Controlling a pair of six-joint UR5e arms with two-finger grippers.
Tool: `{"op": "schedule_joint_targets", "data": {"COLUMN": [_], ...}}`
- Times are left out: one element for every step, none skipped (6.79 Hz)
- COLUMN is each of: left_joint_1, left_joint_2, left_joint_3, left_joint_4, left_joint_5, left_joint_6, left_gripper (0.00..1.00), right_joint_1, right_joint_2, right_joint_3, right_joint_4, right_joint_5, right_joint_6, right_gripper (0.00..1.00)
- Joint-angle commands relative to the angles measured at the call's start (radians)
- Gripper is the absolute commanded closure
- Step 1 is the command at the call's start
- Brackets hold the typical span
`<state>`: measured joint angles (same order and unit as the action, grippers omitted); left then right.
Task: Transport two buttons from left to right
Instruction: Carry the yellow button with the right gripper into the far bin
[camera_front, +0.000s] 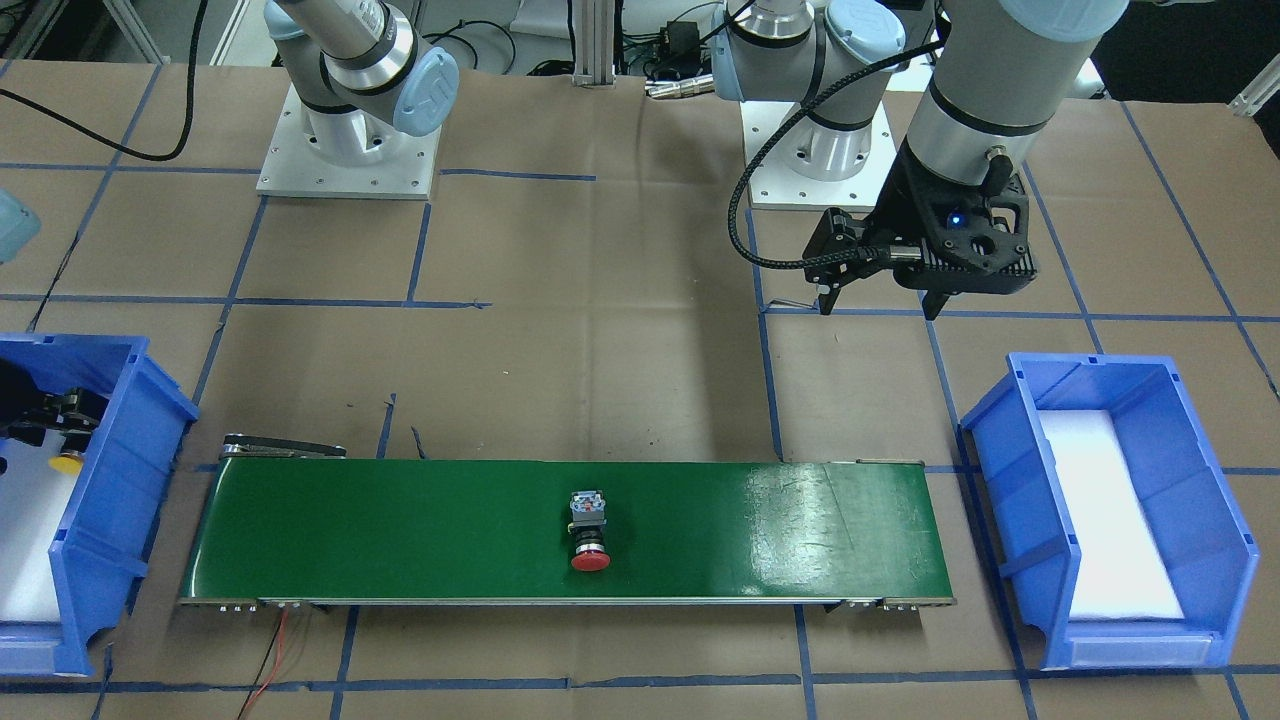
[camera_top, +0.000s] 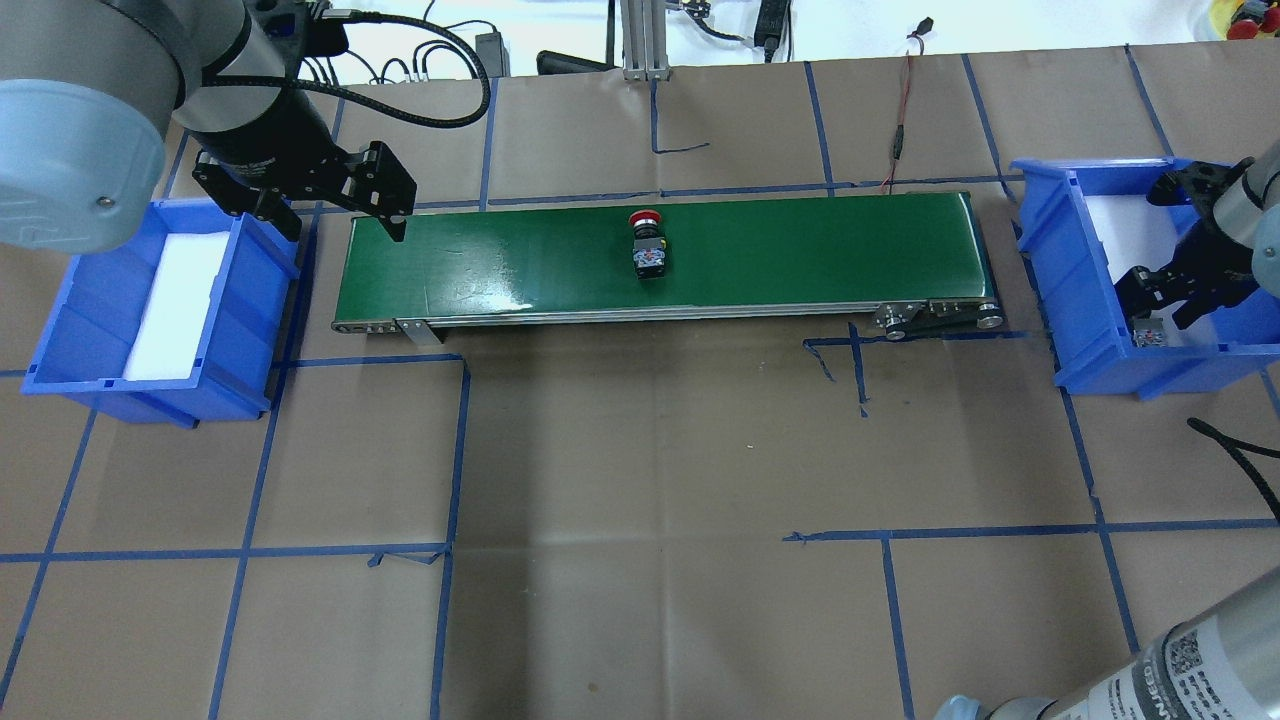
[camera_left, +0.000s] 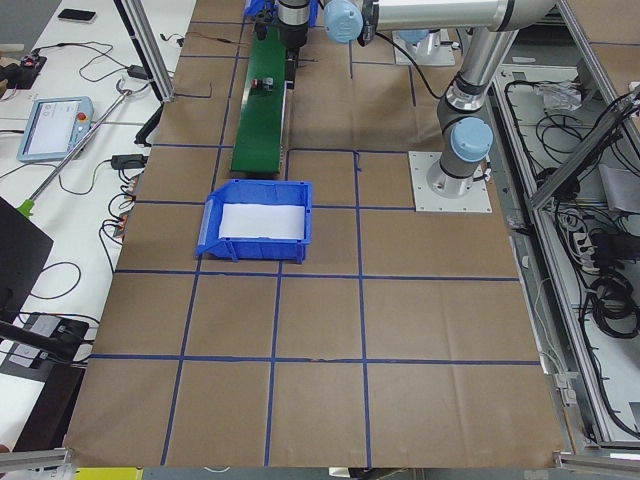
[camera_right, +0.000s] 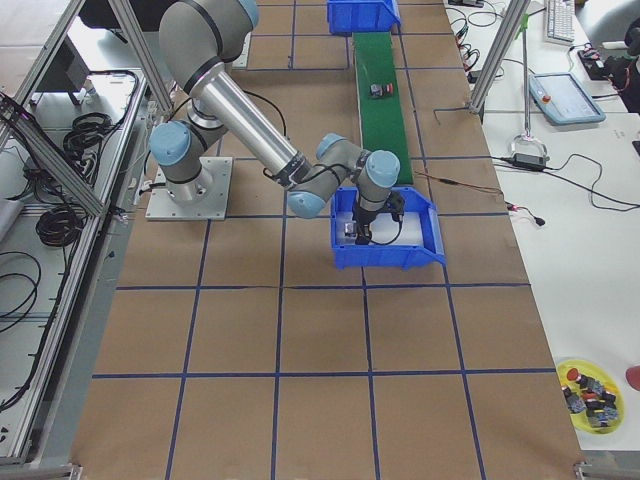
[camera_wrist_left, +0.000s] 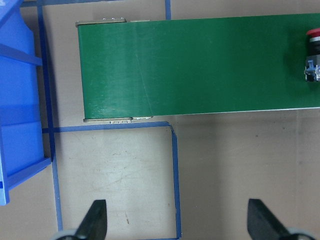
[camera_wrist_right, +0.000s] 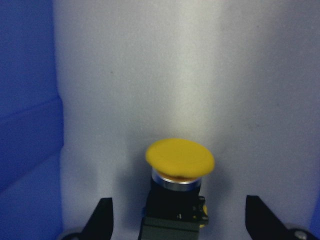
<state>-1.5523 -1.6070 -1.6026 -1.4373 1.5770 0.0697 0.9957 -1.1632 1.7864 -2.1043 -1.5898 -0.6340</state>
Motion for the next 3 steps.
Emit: {"op": "schedule_joint_targets", "data": {"left_joint_1": [0.000, 0.000, 0.000], "left_joint_2": [-0.004, -0.005, -0.005], "left_joint_3": [0.004, 0.004, 0.006], "left_joint_4": [0.000, 0.000, 0.000], "left_joint_5": [0.000, 0.000, 0.000], "left_joint_6": [-0.001, -0.001, -0.001], "left_gripper": [0.00, 0.00, 0.00], "right_joint_1": [0.006, 0.009, 0.014], "right_joint_2": [-0.027, -0.071, -0.099], "right_joint_3": [-0.022, -0.069, -0.125], "right_joint_4": [0.009, 0.089, 0.203], "right_joint_5": [0.001, 0.002, 0.001], "right_joint_6": [0.002, 0.051, 0.089], "right_gripper": [0.00, 0.00, 0.00]}}
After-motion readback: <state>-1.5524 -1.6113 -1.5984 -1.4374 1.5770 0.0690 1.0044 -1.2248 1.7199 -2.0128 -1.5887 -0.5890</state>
